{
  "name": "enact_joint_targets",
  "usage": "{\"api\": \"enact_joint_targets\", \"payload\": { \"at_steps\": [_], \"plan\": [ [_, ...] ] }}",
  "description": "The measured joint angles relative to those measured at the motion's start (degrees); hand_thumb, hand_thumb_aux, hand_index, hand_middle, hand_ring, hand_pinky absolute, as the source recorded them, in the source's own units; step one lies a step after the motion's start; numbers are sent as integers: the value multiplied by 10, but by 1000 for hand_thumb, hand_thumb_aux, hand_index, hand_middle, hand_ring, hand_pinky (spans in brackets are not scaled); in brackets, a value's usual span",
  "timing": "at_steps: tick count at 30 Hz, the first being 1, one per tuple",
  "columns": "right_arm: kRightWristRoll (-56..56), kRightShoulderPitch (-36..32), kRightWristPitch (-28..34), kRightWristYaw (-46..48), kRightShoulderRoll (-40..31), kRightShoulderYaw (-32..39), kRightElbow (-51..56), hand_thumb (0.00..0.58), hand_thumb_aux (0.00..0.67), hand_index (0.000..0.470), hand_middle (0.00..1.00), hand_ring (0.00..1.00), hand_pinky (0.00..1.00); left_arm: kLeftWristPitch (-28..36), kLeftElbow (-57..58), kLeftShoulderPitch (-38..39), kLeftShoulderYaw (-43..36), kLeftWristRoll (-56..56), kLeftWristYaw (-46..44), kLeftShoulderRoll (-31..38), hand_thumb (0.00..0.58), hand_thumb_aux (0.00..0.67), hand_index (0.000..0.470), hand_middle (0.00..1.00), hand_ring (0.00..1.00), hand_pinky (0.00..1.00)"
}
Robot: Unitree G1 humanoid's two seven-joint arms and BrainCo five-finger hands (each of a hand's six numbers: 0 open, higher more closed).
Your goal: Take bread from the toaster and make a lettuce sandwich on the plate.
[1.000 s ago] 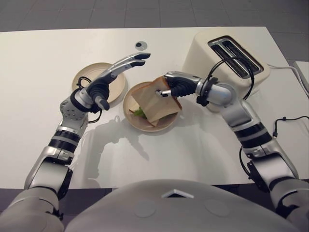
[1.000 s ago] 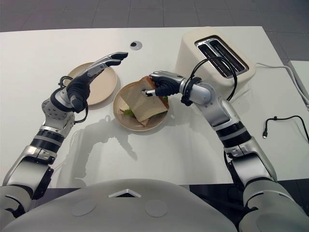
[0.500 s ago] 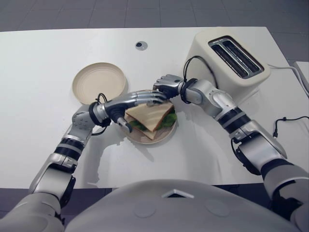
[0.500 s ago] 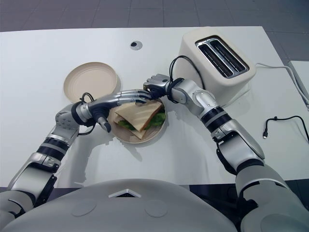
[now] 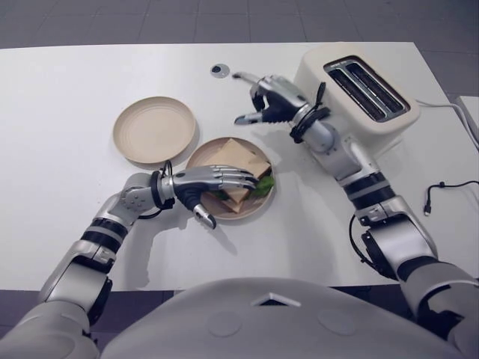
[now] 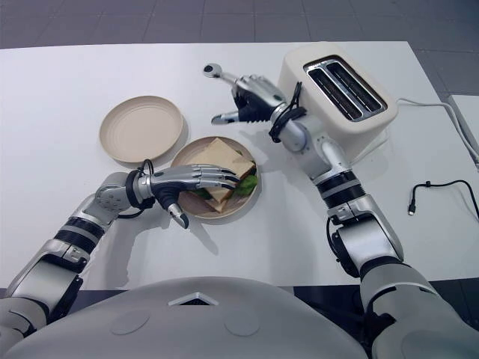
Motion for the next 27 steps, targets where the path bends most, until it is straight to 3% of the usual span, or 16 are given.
{"api": "enact_joint_targets", "payload": {
  "at_steps": [6,7,8,9,10,11,12,13,19,23,27],
  "plan": [
    [204,67,9,58,27,-92,-95,0,0,0,678,678,678,7,-37,-10,11,-26,52,-47,0,0,0,0,0,0],
    [232,85,8,78,27,-98,-109,352,250,175,733,733,733,3,-49,-13,14,-56,57,-50,0,0,0,0,0,0],
    [263,106,7,102,27,-97,-124,482,394,276,800,800,800,-1,-61,-15,14,-94,57,-48,96,58,41,0,0,0],
    [287,121,8,121,27,-97,-135,576,617,433,929,929,929,-4,-74,-15,12,-125,54,-45,331,231,162,0,0,0],
    [317,134,8,142,27,-98,-150,580,670,470,1000,1000,1000,-5,-88,-12,7,-162,47,-39,476,386,271,149,149,149],
    [334,142,9,156,27,-101,-161,580,670,470,1000,1000,1000,-5,-98,-10,4,-187,42,-34,523,460,323,314,314,314],
    [360,151,9,173,25,-111,-173,580,670,470,1000,1000,1000,-2,-112,-5,-2,-222,29,-24,580,670,470,847,847,847],
    [373,156,11,185,19,-119,-179,580,670,470,1000,1000,1000,2,-122,-1,-6,-246,17,-15,580,670,470,1000,1000,1000],
    [461,207,11,348,-59,-136,-217,580,670,470,1000,1000,1000,35,-192,63,-17,-387,-115,116,580,670,470,1000,1000,1000],
    [446,287,-59,473,-137,-113,-222,580,670,470,1000,1000,1000,41,-196,124,-50,-409,-255,217,580,670,470,1000,1000,1000],
    [390,359,-113,579,-204,-44,-210,580,670,470,1000,1000,1000,65,-191,143,-74,-407,-339,230,580,670,470,1000,1000,1000]
  ]
}}
